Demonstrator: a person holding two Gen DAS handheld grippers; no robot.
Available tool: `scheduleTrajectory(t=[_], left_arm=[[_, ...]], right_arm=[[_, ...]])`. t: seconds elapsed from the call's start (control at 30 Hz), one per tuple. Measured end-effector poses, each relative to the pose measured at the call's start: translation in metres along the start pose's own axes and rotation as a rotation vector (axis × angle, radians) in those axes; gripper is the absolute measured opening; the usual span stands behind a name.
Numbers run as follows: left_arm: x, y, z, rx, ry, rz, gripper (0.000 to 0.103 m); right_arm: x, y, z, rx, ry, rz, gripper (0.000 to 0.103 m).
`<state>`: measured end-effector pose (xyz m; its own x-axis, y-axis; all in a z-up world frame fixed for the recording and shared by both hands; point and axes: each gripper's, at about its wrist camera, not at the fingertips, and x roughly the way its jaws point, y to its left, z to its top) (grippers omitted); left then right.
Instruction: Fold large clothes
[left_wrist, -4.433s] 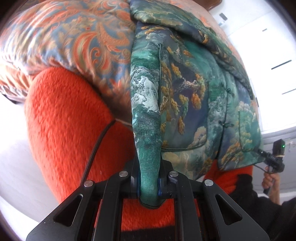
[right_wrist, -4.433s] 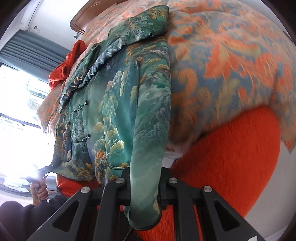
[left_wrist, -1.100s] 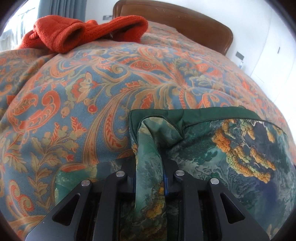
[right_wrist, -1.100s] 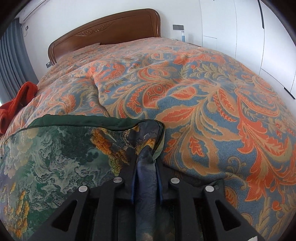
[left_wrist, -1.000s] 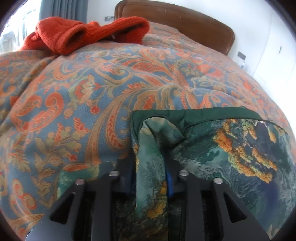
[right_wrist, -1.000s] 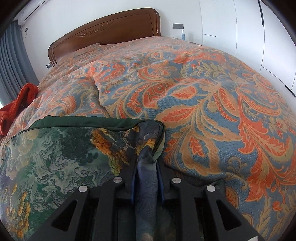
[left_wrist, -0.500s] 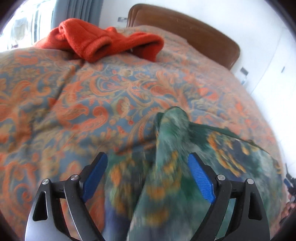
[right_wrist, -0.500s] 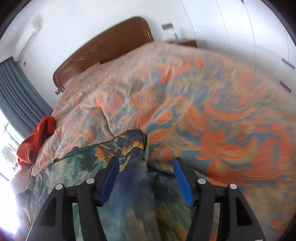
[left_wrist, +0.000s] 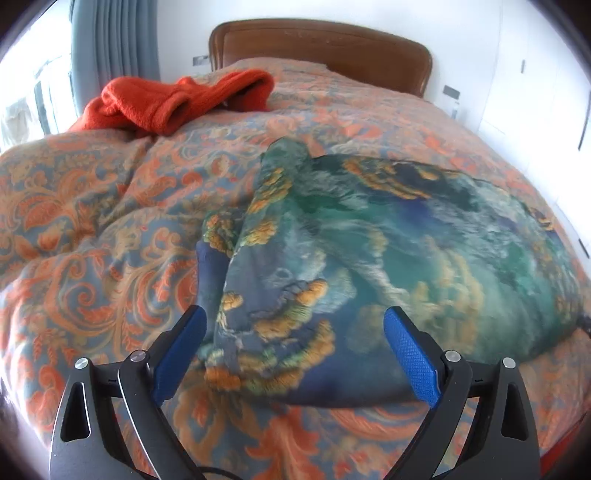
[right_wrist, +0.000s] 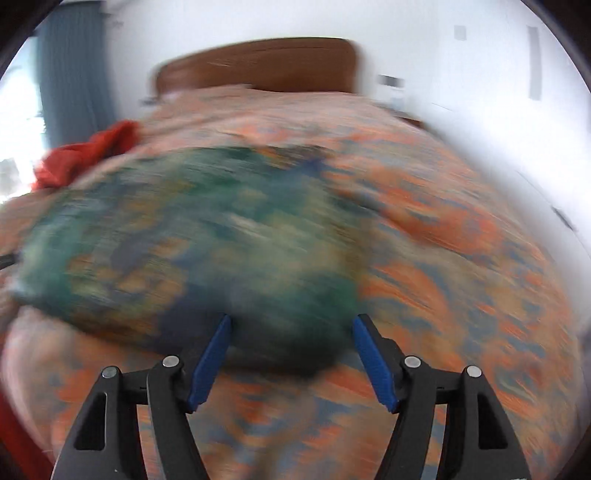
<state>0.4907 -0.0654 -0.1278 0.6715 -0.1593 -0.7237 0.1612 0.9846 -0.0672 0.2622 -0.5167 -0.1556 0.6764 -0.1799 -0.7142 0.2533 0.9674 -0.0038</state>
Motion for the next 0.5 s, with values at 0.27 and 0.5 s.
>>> scheduleTrajectory(t=[0.27, 0.5], left_arm=[[-0.027, -0.076, 0.027, 0.151, -0.036, -0.124, 0.098], [0.039, -0.154, 0.097, 0.198, 0.069, -0.165, 0.098]], right_arm=[[-0.034, -0.032, -0.042, 0.238, -0.074, 0.013, 0.070], [-0.044, -0.007, -0.076, 0.212, -0.117, 0.024, 0.070]])
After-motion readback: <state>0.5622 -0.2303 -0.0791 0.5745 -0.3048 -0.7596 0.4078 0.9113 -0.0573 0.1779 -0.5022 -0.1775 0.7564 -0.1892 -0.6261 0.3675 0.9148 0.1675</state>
